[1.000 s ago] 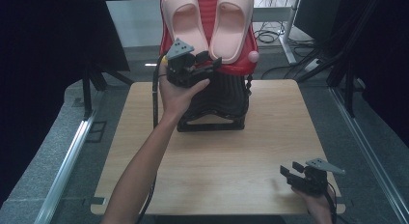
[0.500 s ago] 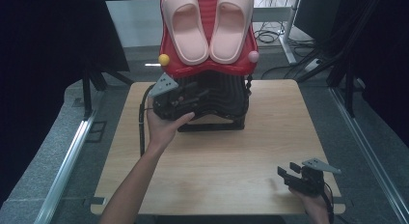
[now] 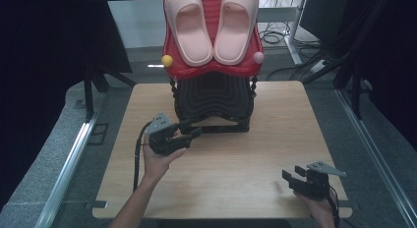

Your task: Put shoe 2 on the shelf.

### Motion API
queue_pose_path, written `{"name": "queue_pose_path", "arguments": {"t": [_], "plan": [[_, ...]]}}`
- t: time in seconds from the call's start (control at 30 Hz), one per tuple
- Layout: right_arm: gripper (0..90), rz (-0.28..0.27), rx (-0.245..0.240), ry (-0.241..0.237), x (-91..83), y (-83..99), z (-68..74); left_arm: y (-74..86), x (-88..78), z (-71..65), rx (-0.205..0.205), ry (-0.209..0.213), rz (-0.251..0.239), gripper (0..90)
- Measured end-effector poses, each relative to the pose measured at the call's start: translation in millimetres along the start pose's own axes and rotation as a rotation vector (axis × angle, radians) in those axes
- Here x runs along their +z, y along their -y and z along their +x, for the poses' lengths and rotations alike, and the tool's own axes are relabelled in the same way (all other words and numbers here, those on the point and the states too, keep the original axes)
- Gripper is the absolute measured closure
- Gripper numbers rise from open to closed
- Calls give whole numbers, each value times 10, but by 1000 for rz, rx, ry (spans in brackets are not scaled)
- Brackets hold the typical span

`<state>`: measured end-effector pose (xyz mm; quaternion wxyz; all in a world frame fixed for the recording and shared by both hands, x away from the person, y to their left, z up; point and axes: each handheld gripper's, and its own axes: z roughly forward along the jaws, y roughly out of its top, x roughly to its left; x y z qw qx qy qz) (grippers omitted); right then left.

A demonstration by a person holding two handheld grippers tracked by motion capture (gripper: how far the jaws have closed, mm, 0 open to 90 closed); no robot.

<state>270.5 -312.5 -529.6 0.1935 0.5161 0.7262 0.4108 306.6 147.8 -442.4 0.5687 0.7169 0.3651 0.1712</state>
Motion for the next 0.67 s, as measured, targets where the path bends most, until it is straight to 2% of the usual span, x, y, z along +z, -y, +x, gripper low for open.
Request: {"name": "queue_pose_path", "arguments": {"t": [0.2,0.33,0.47,0.67], "plan": [[403,6,-2,1,17,-1,11,372,-42,35,-21,2,47,460],[402,7,-1,0,27,-1,20,532,-51,82,-53,7,64,452],[402,13,-4,-1,42,4,32,590,-33,112,-56,3,85,443],[401,13,-8,0,42,4,35,597,-26,117,-59,7,81,430]]}}
